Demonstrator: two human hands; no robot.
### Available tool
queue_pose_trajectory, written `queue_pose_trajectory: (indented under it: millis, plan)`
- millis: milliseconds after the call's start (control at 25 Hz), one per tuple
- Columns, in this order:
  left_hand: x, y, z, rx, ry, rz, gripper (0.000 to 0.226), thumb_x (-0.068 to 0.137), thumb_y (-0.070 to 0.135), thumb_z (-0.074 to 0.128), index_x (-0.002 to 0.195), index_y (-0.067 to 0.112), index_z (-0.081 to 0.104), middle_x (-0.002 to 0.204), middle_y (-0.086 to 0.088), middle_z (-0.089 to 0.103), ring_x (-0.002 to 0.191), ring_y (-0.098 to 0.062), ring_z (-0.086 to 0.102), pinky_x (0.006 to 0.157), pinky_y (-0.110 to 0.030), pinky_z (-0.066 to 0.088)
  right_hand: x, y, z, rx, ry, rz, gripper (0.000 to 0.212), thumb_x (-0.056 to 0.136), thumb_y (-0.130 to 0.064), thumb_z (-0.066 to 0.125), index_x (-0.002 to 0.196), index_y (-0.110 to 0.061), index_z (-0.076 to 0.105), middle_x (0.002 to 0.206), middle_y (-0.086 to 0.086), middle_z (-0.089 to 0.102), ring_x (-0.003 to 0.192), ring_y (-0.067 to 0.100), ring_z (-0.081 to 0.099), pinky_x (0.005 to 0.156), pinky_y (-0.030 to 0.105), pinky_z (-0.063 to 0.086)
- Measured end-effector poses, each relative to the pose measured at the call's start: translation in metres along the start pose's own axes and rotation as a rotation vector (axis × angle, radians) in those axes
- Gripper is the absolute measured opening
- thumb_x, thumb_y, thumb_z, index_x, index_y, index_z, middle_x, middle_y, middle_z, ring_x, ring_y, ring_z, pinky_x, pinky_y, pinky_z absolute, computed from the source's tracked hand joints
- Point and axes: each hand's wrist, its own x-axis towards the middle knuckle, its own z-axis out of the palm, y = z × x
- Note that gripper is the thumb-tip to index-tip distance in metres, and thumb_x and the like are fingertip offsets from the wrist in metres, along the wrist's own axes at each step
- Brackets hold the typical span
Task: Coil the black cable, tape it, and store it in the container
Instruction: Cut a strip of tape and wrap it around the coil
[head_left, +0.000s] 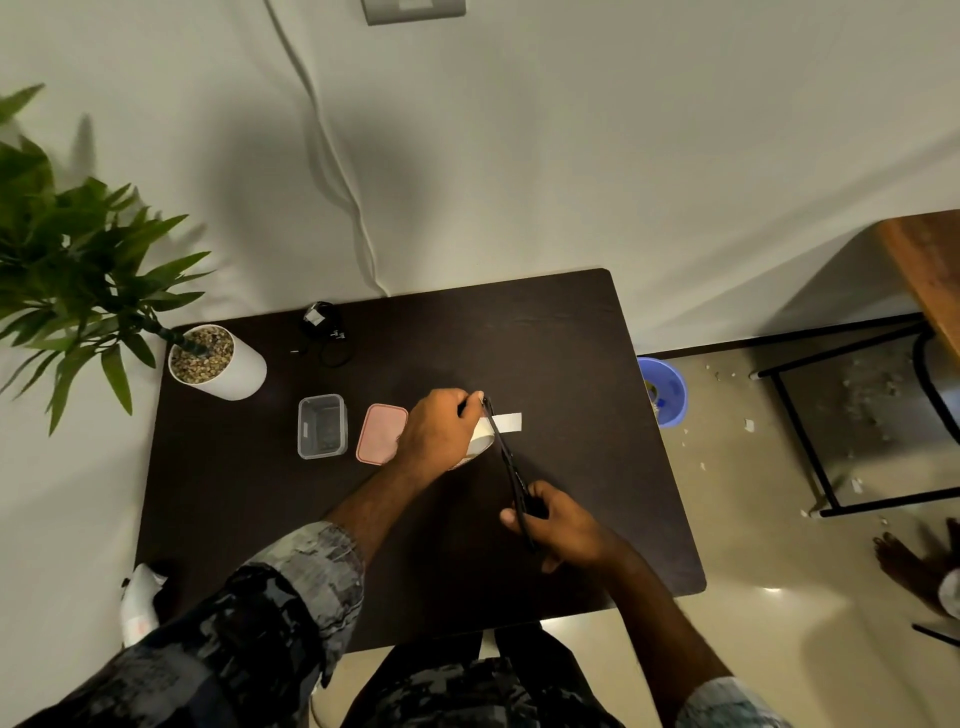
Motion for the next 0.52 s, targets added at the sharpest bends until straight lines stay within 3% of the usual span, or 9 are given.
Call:
queue_pose_trajectory:
  millis: [160,320,440,520]
  plan:
    - [-0.0004,0.0020,0.0010,-0.003,-0.010,-0.020,0.042,0.106,0.042,0.049,0.072,0.021,0.059,0.067,0.001,0.062,0.060,-0.011,0.059,0.054,-0.027,0.039,-0.0019,-0.0003,0.0004,-0.009,0.011,-0.012,0.040,0.097,-0.050,0.067,0.128,-0.026,0.059,0.125,0.003,0.070,0.110,0.024,0.073,0.068,0.029,0.062]
    - [0.0002,0.0028,0.0028,0.007,-0.014,-0.031,0.040,0.106,0.044,0.048,0.076,0.021,0.062,0.075,-0.002,0.069,0.066,-0.013,0.064,0.055,-0.030,0.044,0.0012,0.0037,0.0024,-0.029,0.052,-0.025,0.034,0.100,-0.049,0.063,0.121,-0.022,0.063,0.120,0.008,0.071,0.105,0.029,0.073,0.065,0.028,0.060]
    - [0.0012,0.0004,0.0065,0.005,-0.007,-0.049,0.040,0.106,0.045,0.047,0.082,0.020,0.067,0.078,-0.002,0.072,0.071,-0.016,0.069,0.063,-0.041,0.058,0.0041,0.0065,0.0052,-0.019,0.094,-0.024,0.030,0.100,-0.046,0.064,0.111,-0.019,0.066,0.108,0.013,0.073,0.090,0.028,0.072,0.064,0.029,0.058]
    - [0.0012,-0.0012,0.0091,0.006,0.003,-0.062,0.040,0.107,0.044,0.046,0.087,0.019,0.069,0.081,-0.002,0.073,0.073,-0.014,0.069,0.066,-0.040,0.059,0.0044,0.0079,0.0068,-0.014,0.130,-0.016,0.025,0.101,-0.043,0.066,0.102,-0.018,0.066,0.092,0.008,0.069,0.078,0.020,0.067,0.064,0.029,0.056]
